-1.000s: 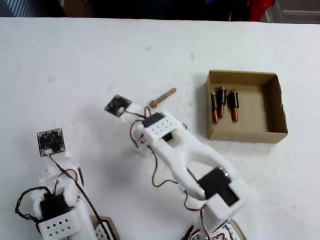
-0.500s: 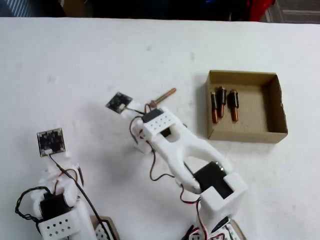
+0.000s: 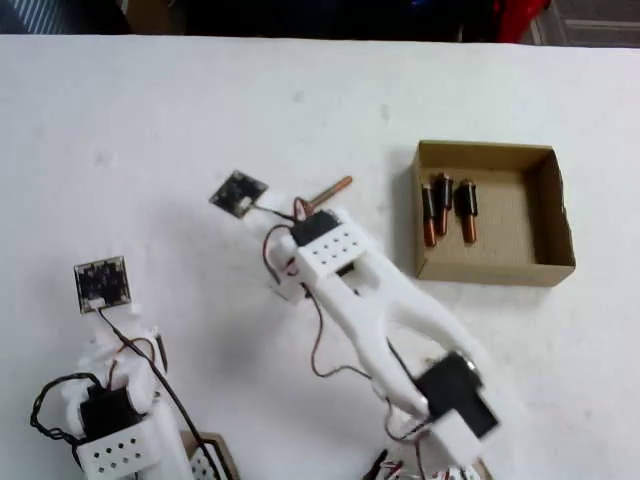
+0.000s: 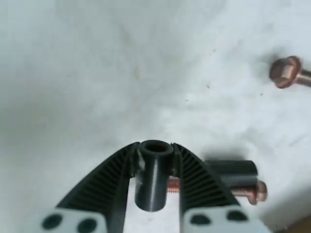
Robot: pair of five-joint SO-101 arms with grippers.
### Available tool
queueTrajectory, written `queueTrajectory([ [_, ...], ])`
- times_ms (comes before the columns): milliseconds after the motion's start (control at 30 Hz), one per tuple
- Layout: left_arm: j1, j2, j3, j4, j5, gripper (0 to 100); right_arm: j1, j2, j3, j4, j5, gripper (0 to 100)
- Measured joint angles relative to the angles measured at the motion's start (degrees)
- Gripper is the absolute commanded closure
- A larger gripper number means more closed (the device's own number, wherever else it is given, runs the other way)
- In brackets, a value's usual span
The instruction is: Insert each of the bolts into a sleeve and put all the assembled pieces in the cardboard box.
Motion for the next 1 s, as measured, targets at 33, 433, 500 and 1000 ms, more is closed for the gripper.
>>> queueTrajectory([
  [33,0.00,0.00,0.00,0.00,0.00,98,0.00,-2.29,0.00,1.14,0.00,98.2],
  [433,0.00,0.00,0.00,0.00,0.00,98,8.62,-32.35,0.00,14.59,0.00,98.2],
  [500,0.00,0.00,0.00,-1.14,0.00,98,11.60,-35.87,0.00,15.74,0.00,98.2],
  [1000,4.31,0.00,0.00,-9.76,-24.26,98,20.48,-54.95,14.77,16.09,0.00,98.1],
])
